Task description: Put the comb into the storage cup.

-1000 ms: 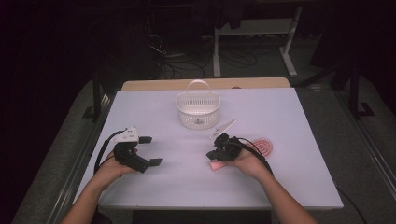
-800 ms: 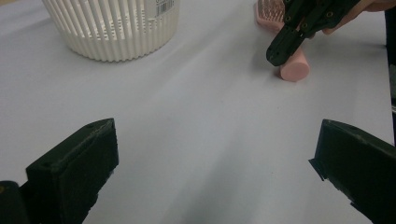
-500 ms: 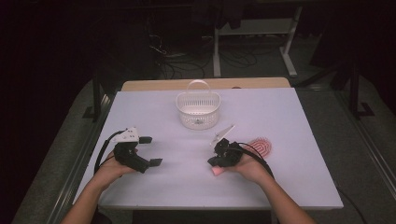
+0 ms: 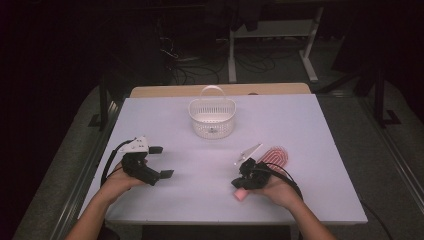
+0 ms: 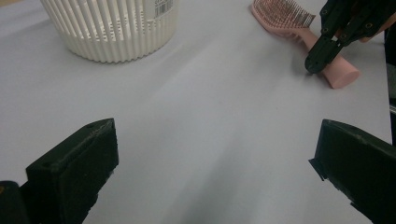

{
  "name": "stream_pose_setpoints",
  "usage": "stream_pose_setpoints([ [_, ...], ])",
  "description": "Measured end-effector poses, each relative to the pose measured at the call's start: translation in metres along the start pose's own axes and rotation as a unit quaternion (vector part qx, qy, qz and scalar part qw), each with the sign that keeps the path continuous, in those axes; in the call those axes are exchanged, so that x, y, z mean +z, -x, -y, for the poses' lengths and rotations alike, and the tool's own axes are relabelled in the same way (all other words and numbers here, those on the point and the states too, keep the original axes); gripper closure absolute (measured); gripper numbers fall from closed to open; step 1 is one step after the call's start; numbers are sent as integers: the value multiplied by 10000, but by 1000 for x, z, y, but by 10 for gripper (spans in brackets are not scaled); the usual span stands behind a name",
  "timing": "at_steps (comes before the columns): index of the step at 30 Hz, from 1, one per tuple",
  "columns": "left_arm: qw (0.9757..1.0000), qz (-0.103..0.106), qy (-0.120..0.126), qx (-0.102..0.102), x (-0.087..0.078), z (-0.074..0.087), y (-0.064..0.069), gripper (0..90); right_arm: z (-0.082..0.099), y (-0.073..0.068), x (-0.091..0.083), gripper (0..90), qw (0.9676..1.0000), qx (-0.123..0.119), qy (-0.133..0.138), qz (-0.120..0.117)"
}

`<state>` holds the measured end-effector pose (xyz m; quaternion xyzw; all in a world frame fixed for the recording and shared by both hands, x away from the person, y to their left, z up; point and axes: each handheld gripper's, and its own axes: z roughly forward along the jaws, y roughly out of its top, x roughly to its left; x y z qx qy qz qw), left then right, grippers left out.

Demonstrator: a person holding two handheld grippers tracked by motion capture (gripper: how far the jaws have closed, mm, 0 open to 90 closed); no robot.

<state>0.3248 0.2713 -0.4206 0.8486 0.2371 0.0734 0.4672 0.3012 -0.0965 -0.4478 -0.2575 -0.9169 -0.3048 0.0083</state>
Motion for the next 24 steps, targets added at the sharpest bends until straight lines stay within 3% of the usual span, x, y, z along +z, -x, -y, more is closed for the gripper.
stream_pose_setpoints([
  [14,10000,9,-13,-7,2,0,1,0,27,-2,-17,888,9997,182,-111,76],
  [24,10000,13,-23,8,2,-1,1,0,41,0,-28,888,9986,305,-316,302],
])
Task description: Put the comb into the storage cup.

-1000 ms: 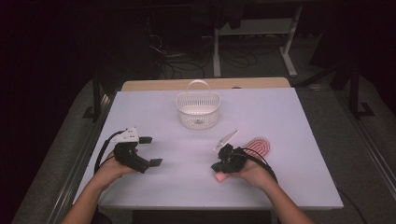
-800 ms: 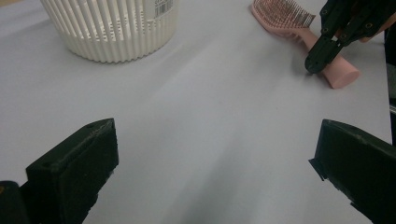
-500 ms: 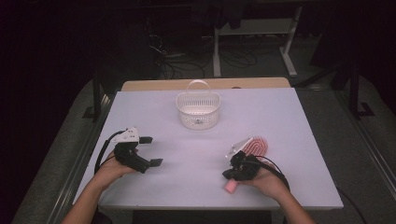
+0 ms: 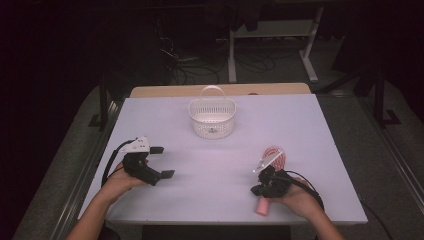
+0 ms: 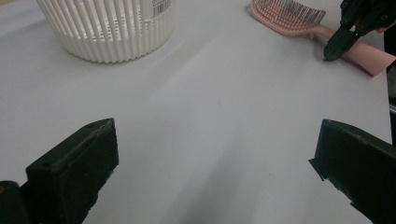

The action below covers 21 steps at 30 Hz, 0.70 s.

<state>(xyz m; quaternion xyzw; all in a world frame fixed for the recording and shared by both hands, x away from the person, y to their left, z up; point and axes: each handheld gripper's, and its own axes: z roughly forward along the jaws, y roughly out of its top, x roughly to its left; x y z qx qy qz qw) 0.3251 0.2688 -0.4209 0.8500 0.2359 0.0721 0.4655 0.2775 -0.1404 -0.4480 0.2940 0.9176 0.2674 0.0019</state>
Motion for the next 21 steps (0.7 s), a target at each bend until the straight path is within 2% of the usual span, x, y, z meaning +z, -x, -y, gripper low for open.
stream_pose_setpoints([
  [16,10000,9,9,-13,1,0,0,0,27,21,-24,888,9983,322,-205,450],
  [21,10000,6,4,-8,1,0,0,0,37,34,-36,889,9967,484,-194,626],
])
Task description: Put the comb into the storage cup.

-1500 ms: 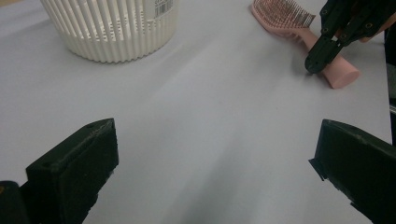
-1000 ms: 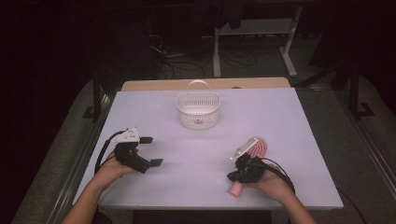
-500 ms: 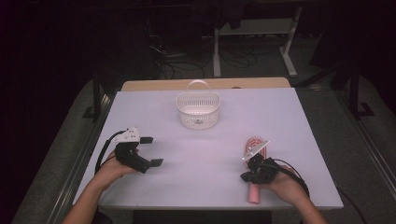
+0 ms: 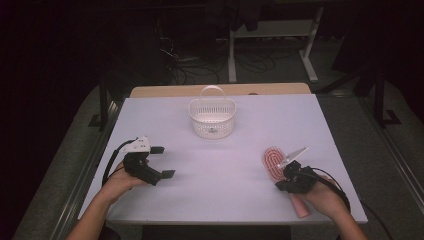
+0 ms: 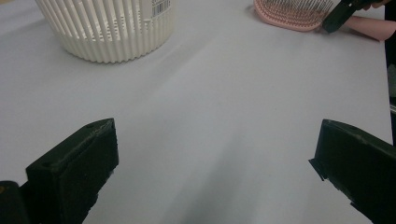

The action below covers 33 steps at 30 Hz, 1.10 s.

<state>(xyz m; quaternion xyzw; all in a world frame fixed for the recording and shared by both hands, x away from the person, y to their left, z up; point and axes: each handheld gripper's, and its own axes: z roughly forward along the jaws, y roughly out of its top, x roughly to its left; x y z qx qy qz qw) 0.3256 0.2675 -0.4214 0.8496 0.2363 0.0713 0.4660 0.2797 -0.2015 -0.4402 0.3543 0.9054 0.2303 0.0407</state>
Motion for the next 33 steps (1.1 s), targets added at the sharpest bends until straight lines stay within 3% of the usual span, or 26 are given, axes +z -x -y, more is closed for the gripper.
stream_pose_setpoints([
  [2,10000,0,-2,-4,0,0,0,0,1,2,-1,889,10000,25,3,15],
  [3,10000,-1,-1,-6,0,0,0,0,4,8,-4,889,9998,49,-75,153],
  [7,10000,-2,2,-7,0,0,0,0,8,16,-8,889,9997,136,-76,188],
  [16,10000,-3,-15,2,0,0,0,0,20,41,-17,889,9983,403,22,420],
  [24,10000,-12,-24,8,0,0,0,0,22,46,-19,888,9980,504,201,310],
  [25,10000,-24,-7,-3,-1,0,0,0,20,42,-23,887,9978,479,410,214],
  [30,10000,-31,-9,4,-2,0,0,0,5,33,-34,811,9955,412,856,12],
  [33,10000,-38,6,7,-3,0,0,0,-6,28,-40,702,9921,352,1200,14],
])
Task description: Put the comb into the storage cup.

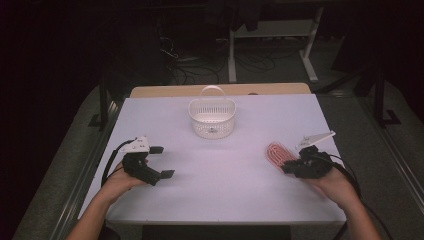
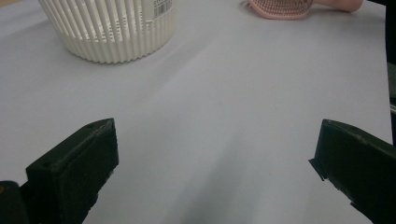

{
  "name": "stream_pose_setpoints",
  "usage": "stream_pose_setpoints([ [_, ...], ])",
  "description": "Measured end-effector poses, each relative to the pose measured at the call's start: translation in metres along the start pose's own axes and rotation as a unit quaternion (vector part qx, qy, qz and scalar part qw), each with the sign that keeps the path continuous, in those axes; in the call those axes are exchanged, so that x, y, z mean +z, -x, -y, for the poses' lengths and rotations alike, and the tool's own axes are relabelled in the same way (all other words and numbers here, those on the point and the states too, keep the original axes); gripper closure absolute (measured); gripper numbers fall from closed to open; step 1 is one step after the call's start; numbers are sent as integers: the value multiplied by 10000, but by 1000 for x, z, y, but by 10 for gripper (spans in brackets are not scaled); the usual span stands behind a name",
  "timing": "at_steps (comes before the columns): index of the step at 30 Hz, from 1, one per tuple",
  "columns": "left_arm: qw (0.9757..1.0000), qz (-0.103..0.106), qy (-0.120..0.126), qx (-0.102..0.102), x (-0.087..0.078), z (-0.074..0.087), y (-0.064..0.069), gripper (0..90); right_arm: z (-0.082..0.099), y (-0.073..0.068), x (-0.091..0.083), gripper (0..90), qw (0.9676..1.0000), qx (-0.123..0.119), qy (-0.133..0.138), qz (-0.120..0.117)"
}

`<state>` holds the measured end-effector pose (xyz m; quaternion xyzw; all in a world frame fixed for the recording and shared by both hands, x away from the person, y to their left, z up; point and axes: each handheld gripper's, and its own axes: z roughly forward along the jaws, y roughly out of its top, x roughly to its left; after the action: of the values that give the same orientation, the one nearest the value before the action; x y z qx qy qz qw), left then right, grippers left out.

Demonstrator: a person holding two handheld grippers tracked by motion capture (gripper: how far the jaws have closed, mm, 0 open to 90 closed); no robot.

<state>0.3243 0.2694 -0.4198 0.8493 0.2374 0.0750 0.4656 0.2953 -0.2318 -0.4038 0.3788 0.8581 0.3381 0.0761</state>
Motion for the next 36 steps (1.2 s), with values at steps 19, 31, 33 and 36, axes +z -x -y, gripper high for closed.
stream_pose_setpoints([
  [19,10000,80,-4,-36,-5,0,2,0,-42,-12,1,93,9929,-70,1191,-2],
  [31,9999,97,46,-40,-6,0,1,0,-40,-12,-1,65,9924,-110,1224,18],
  [33,9999,99,47,-54,-6,1,1,0,-39,-11,-2,65,9924,-128,1219,60],
  [36,9999,99,53,-57,-6,1,0,0,-37,-9,-6,64,9929,-125,1175,119],
])
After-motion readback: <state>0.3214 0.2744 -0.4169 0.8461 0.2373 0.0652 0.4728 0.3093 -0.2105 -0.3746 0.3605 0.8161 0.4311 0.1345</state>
